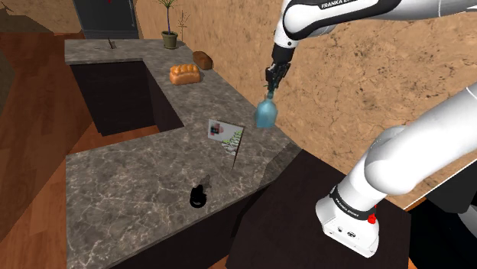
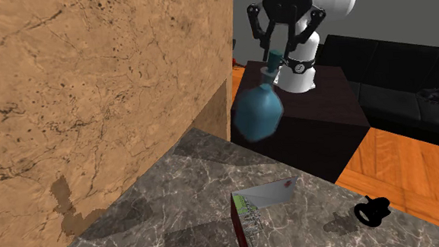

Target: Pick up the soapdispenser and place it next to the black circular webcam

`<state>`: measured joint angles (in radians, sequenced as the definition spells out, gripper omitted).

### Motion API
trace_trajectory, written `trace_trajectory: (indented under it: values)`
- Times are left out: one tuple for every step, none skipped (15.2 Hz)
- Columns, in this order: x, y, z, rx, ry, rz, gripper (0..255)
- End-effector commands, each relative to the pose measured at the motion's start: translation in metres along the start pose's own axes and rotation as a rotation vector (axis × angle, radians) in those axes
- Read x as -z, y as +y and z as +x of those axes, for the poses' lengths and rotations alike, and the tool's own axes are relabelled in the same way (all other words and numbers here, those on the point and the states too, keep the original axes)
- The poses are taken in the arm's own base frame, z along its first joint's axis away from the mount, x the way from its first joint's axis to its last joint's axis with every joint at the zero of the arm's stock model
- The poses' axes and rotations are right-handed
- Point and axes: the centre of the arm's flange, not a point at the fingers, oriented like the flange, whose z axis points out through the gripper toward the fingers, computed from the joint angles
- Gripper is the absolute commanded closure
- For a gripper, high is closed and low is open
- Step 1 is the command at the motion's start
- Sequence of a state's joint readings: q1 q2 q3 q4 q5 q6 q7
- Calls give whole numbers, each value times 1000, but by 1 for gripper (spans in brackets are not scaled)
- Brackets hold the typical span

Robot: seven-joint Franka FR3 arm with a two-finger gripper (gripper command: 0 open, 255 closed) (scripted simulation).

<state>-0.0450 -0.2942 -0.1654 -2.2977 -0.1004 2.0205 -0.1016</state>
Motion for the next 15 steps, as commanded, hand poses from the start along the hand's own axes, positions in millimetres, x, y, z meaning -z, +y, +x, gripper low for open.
trace_trajectory:
  values:
    - [2, -26, -5, -2, 0, 0, 255]
    - [3, -39, -7, -2, 0, 0, 255]
    - [3, -52, -9, -2, 0, 0, 255]
    - [4, -65, -12, -2, 0, 0, 255]
    - [5, -78, -14, -2, 0, 0, 255]
    - [5, -91, -16, -2, 0, 0, 255]
    - [6, -104, -19, -2, 0, 0, 255]
    - [6, -117, -21, -2, 0, 0, 255]
    - [7, -130, -23, -2, 0, 0, 255]
    - [8, -143, -26, -2, 0, 0, 255]
    - [8, -156, -28, -2, 0, 0, 255]
    - [9, -169, -30, -2, 0, 0, 255]
    - [10, -182, -32, -2, 0, 0, 255]
    - [10, -195, -35, -2, 0, 0, 255]
    - [11, -208, -37, -2, 0, 0, 255]
